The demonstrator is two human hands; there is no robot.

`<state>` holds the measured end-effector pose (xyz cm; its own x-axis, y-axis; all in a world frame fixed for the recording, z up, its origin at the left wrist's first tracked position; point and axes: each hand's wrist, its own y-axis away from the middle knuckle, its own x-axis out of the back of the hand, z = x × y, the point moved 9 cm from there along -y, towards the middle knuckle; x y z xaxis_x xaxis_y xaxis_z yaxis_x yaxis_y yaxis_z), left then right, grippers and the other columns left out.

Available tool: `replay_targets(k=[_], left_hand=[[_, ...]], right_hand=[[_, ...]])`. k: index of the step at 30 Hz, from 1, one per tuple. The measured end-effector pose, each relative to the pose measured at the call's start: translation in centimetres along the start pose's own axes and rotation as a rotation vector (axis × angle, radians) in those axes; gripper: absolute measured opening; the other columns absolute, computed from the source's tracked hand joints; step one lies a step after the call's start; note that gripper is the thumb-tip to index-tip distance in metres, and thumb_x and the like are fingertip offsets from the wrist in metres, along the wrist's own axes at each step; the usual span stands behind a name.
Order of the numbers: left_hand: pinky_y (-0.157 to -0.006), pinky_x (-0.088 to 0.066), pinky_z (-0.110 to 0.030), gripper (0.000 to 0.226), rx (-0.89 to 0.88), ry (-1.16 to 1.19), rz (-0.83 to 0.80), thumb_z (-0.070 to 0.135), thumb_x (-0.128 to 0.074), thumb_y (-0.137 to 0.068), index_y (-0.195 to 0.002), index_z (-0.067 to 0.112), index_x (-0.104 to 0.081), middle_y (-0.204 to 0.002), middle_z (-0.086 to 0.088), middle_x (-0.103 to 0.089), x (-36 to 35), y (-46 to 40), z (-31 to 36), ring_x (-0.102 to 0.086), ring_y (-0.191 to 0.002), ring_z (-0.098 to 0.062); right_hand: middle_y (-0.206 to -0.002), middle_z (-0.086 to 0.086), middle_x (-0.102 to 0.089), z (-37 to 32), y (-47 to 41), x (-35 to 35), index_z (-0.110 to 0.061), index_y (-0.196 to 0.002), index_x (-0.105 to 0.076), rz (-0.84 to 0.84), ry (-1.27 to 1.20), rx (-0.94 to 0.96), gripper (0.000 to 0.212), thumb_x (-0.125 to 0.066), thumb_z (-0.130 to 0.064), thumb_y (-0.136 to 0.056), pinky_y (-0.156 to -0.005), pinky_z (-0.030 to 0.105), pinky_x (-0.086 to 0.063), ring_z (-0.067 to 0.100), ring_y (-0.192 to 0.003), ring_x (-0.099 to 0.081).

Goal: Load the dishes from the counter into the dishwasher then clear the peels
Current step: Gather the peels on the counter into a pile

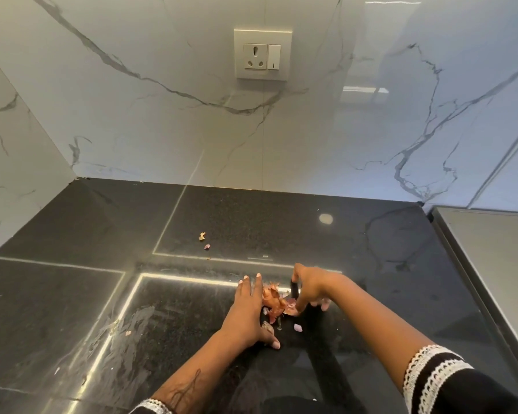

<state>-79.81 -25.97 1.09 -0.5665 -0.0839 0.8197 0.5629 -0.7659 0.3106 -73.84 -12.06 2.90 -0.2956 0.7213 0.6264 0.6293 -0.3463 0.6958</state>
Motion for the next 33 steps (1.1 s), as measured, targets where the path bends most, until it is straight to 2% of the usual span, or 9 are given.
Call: replay_targets(k=[2,6,10,13,15,18,26,30,33], left_hand=[[-0.12,-0.01,-0.039,0.141,0.008,-0.023,-0.019,0.042,-0.09,-0.057,-0.154,0.015,0.01,-0.16,-0.011,0.014,0.0,0.0,0.2,0.014,-0.147,-0.029],[-0.12,-0.013,-0.039,0.135,0.016,-0.05,-0.039,0.04,-0.089,-0.06,-0.154,0.014,0.005,-0.16,-0.011,0.009,-0.1,0.1,0.5,0.008,-0.147,-0.029],[-0.118,-0.022,-0.034,0.135,-0.016,-0.058,-0.012,0.038,-0.088,-0.061,-0.154,0.013,0.006,-0.154,-0.006,-0.011,-0.3,0.4,1.1,-0.011,-0.143,-0.024],[-0.115,-0.029,-0.036,0.137,-0.012,0.023,0.005,0.043,-0.088,-0.06,-0.153,0.015,0.008,-0.154,-0.002,-0.012,-0.3,0.6,0.7,-0.013,-0.142,-0.022],[-0.117,-0.026,-0.037,0.135,0.01,0.122,0.042,0.052,-0.085,-0.06,-0.154,0.015,0.005,-0.157,-0.003,-0.008,1.2,0.3,-0.2,-0.009,-0.145,-0.022],[-0.114,-0.027,-0.035,0.112,0.055,0.177,0.186,0.055,-0.074,-0.073,-0.154,0.012,-0.01,-0.155,-0.007,-0.021,5.7,-1.5,-2.4,-0.022,-0.142,-0.021],[-0.106,-0.033,-0.035,0.049,0.191,0.146,0.342,0.012,-0.057,-0.094,-0.14,0.001,-0.042,-0.14,-0.018,-0.043,13.6,-7.7,-11.1,-0.044,-0.127,-0.031],[-0.115,-0.027,-0.035,0.058,0.114,0.091,0.297,-0.008,-0.043,-0.091,-0.147,0.005,-0.034,-0.153,-0.012,-0.031,14.4,-9.6,-11.8,-0.032,-0.14,-0.028],[-0.118,-0.023,-0.035,0.074,0.071,-0.005,0.198,-0.015,-0.042,-0.084,-0.151,0.013,-0.028,-0.16,-0.004,-0.02,13.7,-10.6,-12.6,-0.021,-0.146,-0.022]], right_hand=[[-0.117,0.012,-0.055,0.2,0.7,-1.5,-0.027,-0.131,-0.03,-0.138,-0.041,-0.076,0.085,-0.085,-0.009,-0.069,-0.079,0.043,-0.059,0.026,-0.095,-0.062],[-0.121,0.018,-0.053,-2.0,0.7,-2.7,-0.025,-0.137,-0.022,-0.034,0.181,-0.002,0.091,-0.08,0.002,-0.072,-0.074,0.045,-0.061,0.032,-0.087,-0.068],[-0.118,0.015,-0.055,-3.5,0.2,-2.8,-0.017,-0.128,-0.036,0.066,0.175,0.1,0.07,-0.077,0.001,-0.074,-0.063,0.034,-0.06,0.028,-0.08,-0.069],[-0.114,0.007,-0.058,-3.9,0.0,-1.9,-0.018,-0.118,-0.048,0.096,0.098,0.151,0.06,-0.083,-0.006,-0.071,-0.062,0.028,-0.058,0.024,-0.086,-0.067],[-0.115,0.003,-0.059,-3.9,-0.4,-1.2,-0.021,-0.118,-0.054,0.109,0.114,0.163,0.058,-0.083,-0.009,-0.07,-0.067,0.026,-0.054,0.021,-0.095,-0.064],[-0.118,0.002,-0.061,-3.9,-1.0,1.0,-0.02,-0.121,-0.057,0.231,0.157,0.186,0.043,-0.07,-0.007,-0.082,-0.083,0.027,-0.051,0.017,-0.103,-0.059],[-0.126,0.005,-0.059,-9.2,-2.9,2.2,-0.017,-0.124,-0.06,0.325,0.217,0.353,0.037,-0.057,-0.006,-0.089,-0.095,0.037,-0.05,0.022,-0.112,-0.059],[-0.132,0.007,-0.052,-13.5,-4.6,0.8,-0.014,-0.131,-0.054,0.311,0.278,0.484,0.038,-0.056,-0.011,-0.092,-0.099,0.042,-0.047,0.027,-0.12,-0.053],[-0.151,0.008,-0.034,-16.6,-6.2,-0.6,-0.014,-0.147,-0.035,0.228,0.332,0.57,0.054,-0.054,-0.018,-0.096,-0.11,0.043,-0.037,0.028,-0.135,-0.038]])
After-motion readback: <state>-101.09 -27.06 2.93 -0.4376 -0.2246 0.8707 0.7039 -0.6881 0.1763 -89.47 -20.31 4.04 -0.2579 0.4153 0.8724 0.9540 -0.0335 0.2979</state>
